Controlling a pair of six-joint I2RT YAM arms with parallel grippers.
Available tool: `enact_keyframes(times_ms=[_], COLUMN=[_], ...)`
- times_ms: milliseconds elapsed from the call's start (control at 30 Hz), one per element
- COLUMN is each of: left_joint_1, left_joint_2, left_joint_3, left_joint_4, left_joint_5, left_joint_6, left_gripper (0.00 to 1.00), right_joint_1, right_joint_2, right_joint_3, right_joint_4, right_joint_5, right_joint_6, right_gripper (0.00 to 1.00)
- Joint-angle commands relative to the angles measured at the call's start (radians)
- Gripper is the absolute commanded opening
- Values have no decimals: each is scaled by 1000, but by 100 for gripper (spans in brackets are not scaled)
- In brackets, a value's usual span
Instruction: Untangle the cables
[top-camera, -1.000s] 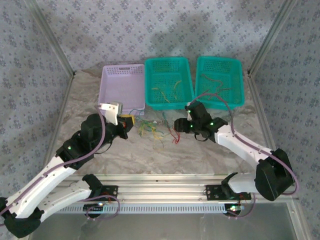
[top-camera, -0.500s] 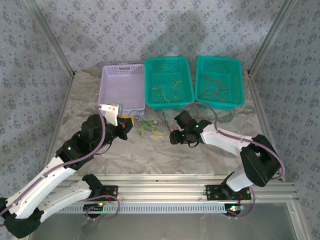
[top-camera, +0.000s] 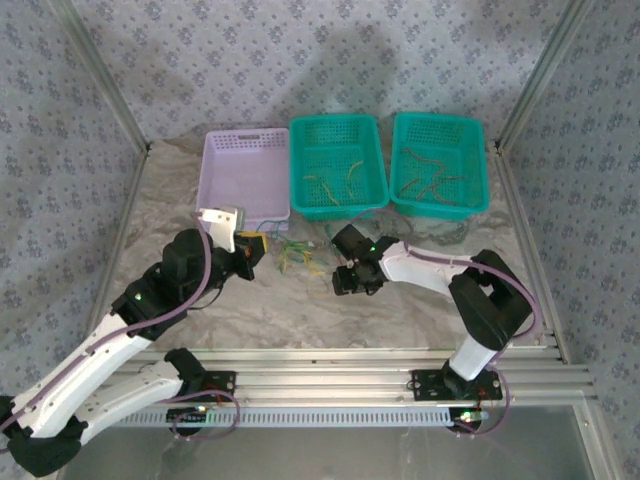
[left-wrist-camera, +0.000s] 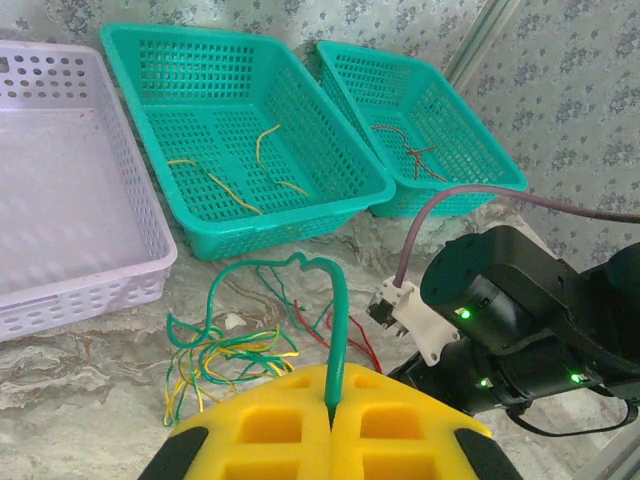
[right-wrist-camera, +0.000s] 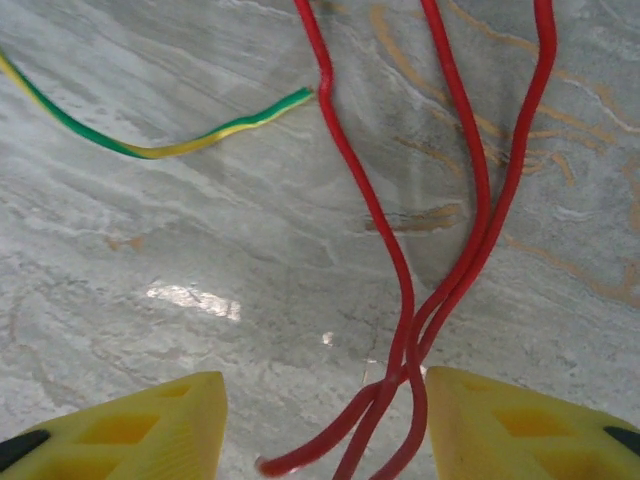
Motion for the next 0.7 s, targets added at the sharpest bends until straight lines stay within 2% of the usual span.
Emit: enact_keyframes(times_ms=[0,233,300,400,600,667], left_joint_1=[-8,-7,-7,-7,-7,-8], left_joint_2=[-11,-9,-9,-10,-10,-9], left_joint_3=[-1,-2,-3,-3,-2,-2], left_joint_4=[10,11,11,12,10,10], left_joint_5=[-16,-15,-15,-16,-17,-17], left_joint_6=[16,17,17,17,19,19], left_gripper=[0,0,0,0,0,0], right_joint_1=[-9,-29,-33,-37,-40,-41], right_joint_2=[10,17,16,18,7,-5], right_joint_3=[35,33,27,25,26,26], right_joint_4=[-55,-56,-55,-54,-67,-76], right_joint_5=[23,25,27,24,34,41], right_joint_6=[-2,0,4,6,6,6], right_gripper=[50,34,24,16,2,0])
